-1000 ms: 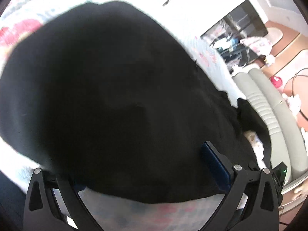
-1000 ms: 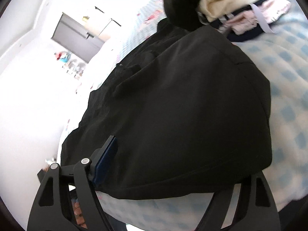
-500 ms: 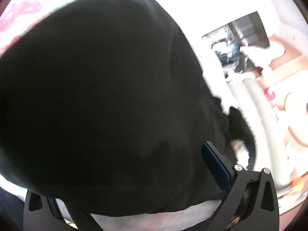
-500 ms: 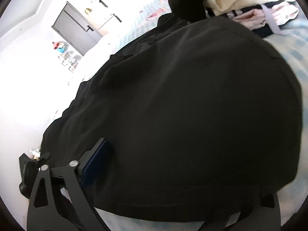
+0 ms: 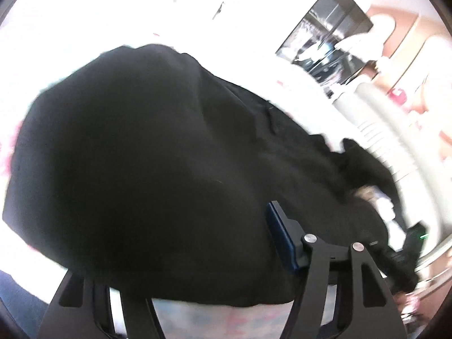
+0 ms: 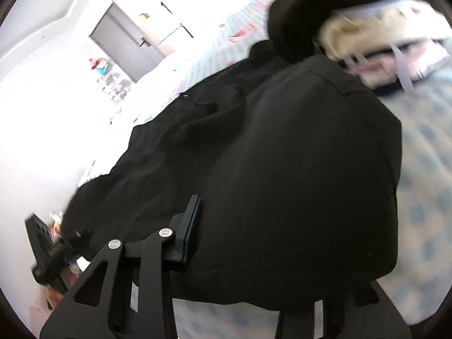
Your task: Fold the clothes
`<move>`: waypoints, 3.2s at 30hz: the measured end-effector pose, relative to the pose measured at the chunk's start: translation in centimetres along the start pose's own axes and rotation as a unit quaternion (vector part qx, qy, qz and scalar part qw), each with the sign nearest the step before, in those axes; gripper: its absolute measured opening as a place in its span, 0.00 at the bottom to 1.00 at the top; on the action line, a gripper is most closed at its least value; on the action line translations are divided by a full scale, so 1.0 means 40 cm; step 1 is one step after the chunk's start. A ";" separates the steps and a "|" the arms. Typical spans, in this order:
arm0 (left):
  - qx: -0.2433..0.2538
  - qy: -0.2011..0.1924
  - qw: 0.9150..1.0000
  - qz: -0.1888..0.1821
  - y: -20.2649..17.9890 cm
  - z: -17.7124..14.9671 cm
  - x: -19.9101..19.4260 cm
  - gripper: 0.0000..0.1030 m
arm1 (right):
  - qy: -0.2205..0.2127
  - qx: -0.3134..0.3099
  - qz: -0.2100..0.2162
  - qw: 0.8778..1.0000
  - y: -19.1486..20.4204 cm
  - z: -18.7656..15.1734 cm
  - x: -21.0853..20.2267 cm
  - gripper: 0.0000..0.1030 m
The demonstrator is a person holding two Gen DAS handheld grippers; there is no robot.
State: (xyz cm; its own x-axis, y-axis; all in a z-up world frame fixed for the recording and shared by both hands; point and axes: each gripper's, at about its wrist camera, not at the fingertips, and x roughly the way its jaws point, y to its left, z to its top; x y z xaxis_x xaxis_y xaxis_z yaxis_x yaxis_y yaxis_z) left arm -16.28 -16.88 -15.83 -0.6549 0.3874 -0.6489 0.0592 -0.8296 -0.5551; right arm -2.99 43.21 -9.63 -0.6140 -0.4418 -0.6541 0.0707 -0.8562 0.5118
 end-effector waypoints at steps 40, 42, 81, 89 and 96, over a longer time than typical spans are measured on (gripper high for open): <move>0.042 0.077 0.996 0.001 0.066 -0.182 -0.278 0.38 | 0.060 -0.011 0.017 0.998 0.012 -0.246 -0.204 0.27; 0.048 0.082 0.995 0.002 0.063 -0.191 -0.278 0.40 | 0.068 -0.005 0.017 0.998 0.006 -0.254 -0.198 0.27; 0.093 0.038 0.993 -0.065 -0.102 -0.108 -0.325 0.52 | 0.106 -0.025 0.144 0.984 0.089 -0.085 -0.125 0.54; 0.087 0.047 0.990 -0.101 -0.116 0.086 -0.218 0.52 | 0.098 -0.013 0.185 0.978 0.130 0.076 -0.086 0.54; 0.021 -0.037 0.997 -0.058 -0.103 0.420 -0.071 0.71 | 0.005 0.079 0.149 0.986 0.081 0.391 0.060 0.70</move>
State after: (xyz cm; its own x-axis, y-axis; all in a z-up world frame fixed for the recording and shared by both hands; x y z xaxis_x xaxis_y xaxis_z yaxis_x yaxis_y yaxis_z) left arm -27.32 -21.31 -2.97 -0.7092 0.4528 -0.5403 -0.0518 -0.7978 -0.6007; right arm -16.53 43.57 -0.81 -0.5769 -0.6708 -0.4661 0.1236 -0.6358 0.7619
